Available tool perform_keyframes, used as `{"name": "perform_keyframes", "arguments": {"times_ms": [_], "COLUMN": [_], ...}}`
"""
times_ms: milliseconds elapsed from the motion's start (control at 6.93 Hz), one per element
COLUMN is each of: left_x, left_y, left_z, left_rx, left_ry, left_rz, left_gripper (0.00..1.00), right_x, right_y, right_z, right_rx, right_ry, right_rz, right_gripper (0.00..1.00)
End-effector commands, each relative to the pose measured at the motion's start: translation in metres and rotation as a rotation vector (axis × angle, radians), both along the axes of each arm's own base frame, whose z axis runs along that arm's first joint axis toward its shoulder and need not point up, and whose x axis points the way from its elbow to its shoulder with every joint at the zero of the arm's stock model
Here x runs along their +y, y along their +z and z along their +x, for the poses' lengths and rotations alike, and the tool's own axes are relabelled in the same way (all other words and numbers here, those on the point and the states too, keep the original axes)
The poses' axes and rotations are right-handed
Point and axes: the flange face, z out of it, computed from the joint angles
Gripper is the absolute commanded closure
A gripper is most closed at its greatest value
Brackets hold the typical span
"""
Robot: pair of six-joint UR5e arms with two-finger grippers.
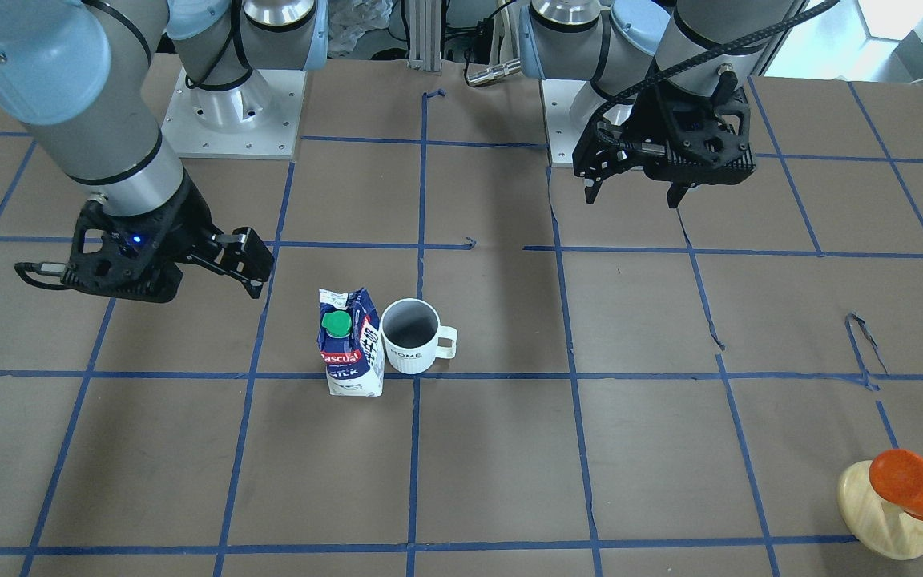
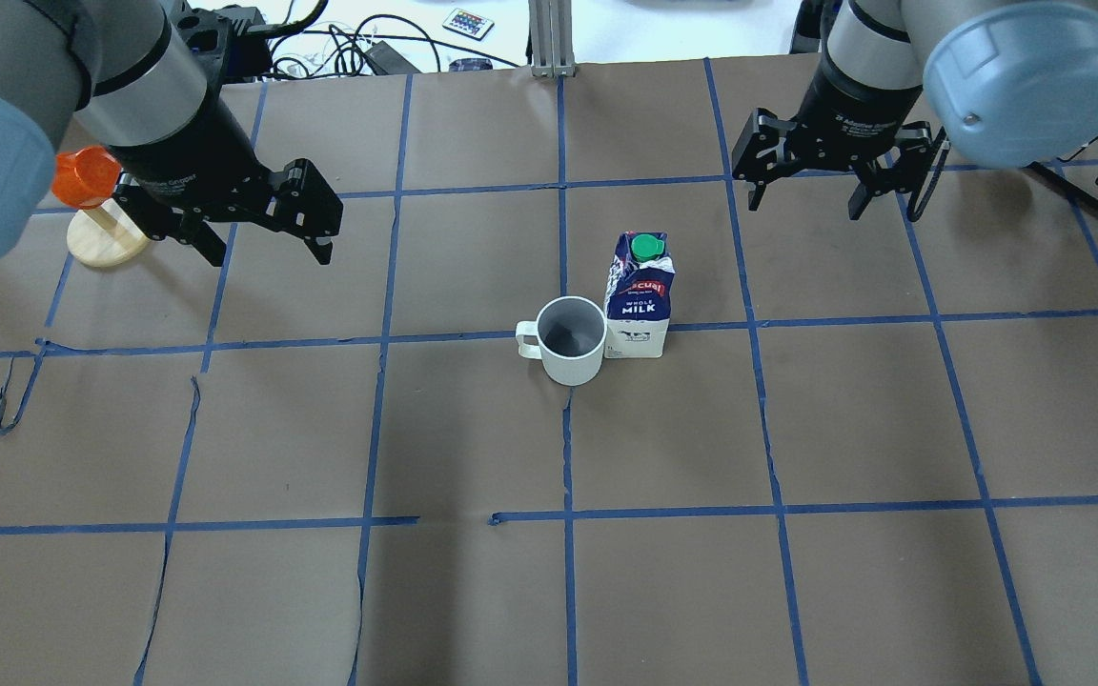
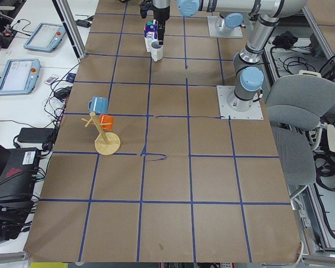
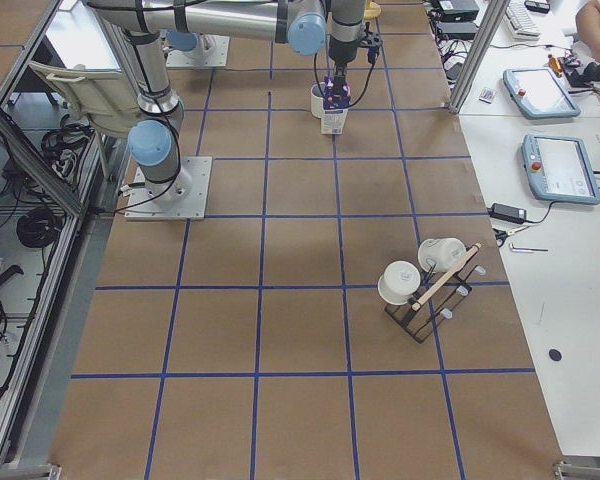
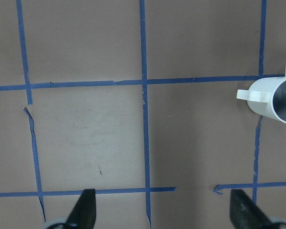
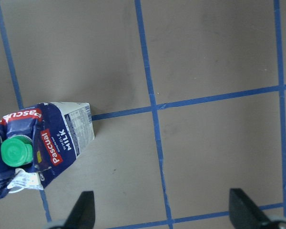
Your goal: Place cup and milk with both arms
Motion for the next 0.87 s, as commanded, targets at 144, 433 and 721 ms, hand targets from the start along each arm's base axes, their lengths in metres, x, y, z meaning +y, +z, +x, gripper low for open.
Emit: {"name": "perform_keyframes", "arguments": {"times_ms": [144,433,721], "left_x": [0.0,0.001,0.001], "left_y": [0.001,0.0,0.001], "left_z": [0.0,0.0,0.001], "left_rx": [-0.001,-0.006,-0.015], "left_ry": [0.0,0.0,0.0], "left_rz": [-0.001,0.0,-0.001], "left_gripper": [0.0,0.0,0.0], "right_x": [0.032,0.041,0.04], "right_y": [0.013,0.02,0.021], "right_z": [-0.005,-0.002,-0.003], "right_rx": [0.053,0.036,0.031], "right_ry": [0.016,0.03,0.042], "right_rz": [0.065,0.066,0.06], "right_gripper": [0.0,0.0,0.0]}}
